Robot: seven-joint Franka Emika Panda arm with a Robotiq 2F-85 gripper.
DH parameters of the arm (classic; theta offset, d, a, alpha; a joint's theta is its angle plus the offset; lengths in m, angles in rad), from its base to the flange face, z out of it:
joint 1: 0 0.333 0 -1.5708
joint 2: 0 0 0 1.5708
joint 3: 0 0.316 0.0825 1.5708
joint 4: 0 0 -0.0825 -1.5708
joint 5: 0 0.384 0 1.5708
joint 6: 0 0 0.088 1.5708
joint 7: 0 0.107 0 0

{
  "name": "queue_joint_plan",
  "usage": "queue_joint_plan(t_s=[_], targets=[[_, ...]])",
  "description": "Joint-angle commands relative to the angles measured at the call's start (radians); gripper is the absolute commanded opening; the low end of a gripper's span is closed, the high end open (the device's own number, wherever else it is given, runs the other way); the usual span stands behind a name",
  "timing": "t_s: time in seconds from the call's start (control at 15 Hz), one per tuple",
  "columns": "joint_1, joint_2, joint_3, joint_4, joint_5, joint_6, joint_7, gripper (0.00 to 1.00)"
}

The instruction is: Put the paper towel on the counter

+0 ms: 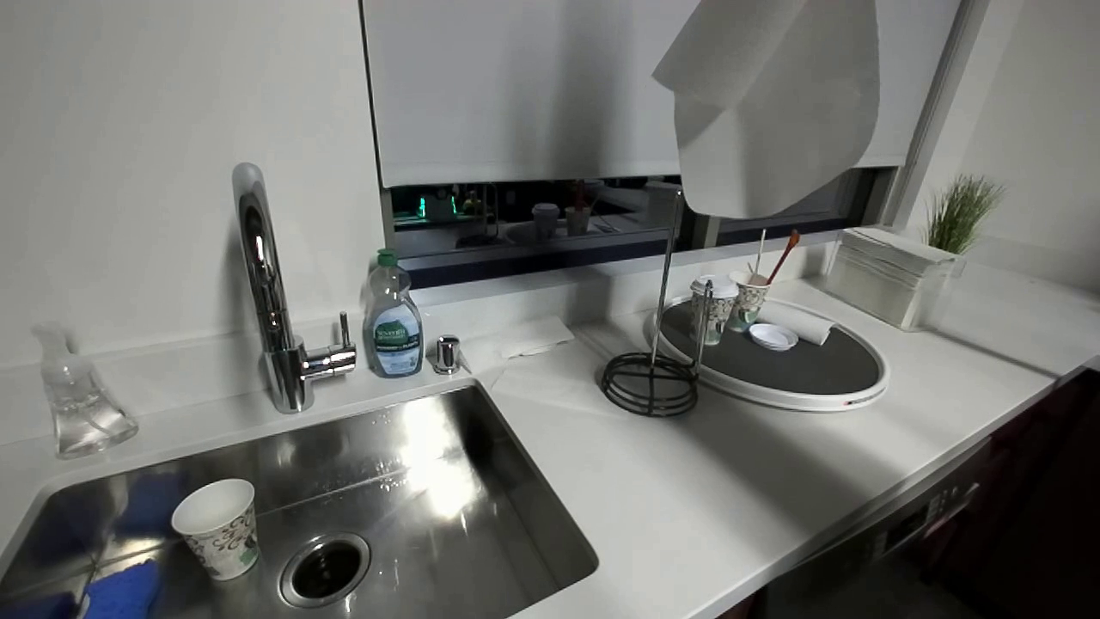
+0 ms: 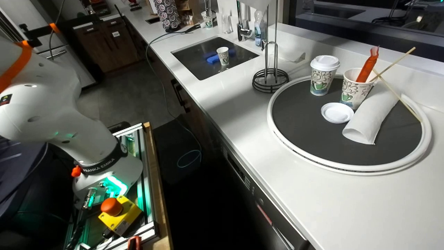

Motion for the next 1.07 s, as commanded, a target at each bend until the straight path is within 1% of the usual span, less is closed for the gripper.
queue_joint_plan(t_s=[0.0, 0.07, 0.33, 0.6, 1.0], targets=[[-0.026, 0.049, -0.001, 0.071, -0.030, -0.037, 0.006, 0.03], [-0.031, 0.064, 0.001, 0.073, -0.037, -0.045, 0.010, 0.03], [-0.017, 0.127, -0.008, 0.075, -0.015, -0.140, 0.001, 0.03], [-0.014, 0.176, -0.025, 0.085, 0.004, -0.139, 0.013, 0.03], [-0.002, 0.203, -0.041, 0.090, 0.095, -0.121, 0.022, 0.03]])
